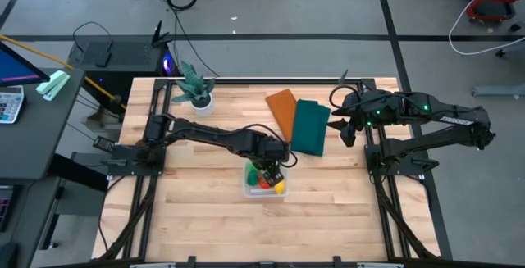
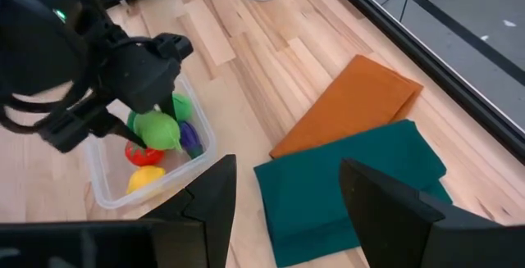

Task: Pick and placing Produce into tupperware
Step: Put the green honeydew melon into the transparent container, then return to Home Position

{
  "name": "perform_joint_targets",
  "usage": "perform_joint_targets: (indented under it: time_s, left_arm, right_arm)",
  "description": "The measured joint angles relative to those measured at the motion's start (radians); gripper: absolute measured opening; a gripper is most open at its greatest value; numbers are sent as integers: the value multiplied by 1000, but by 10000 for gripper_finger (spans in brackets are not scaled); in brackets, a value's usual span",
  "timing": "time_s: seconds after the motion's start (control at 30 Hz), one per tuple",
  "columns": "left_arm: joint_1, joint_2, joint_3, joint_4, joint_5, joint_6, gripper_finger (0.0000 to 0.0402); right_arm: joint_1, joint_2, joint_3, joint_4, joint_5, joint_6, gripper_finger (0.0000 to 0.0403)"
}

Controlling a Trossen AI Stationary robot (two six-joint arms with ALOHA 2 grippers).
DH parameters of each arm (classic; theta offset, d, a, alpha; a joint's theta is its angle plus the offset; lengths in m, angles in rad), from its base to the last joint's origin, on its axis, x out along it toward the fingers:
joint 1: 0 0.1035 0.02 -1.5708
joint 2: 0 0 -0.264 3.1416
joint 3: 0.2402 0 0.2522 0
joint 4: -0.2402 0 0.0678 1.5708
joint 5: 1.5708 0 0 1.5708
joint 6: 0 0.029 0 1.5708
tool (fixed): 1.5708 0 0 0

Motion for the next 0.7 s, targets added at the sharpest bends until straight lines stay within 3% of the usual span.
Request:
perform_joint_targets:
  time_s: [0.7]
  left_arm:
    - [-3,24,0,5,0,5,269]
  right_arm:
    - [0,0,0,1,0,3,178]
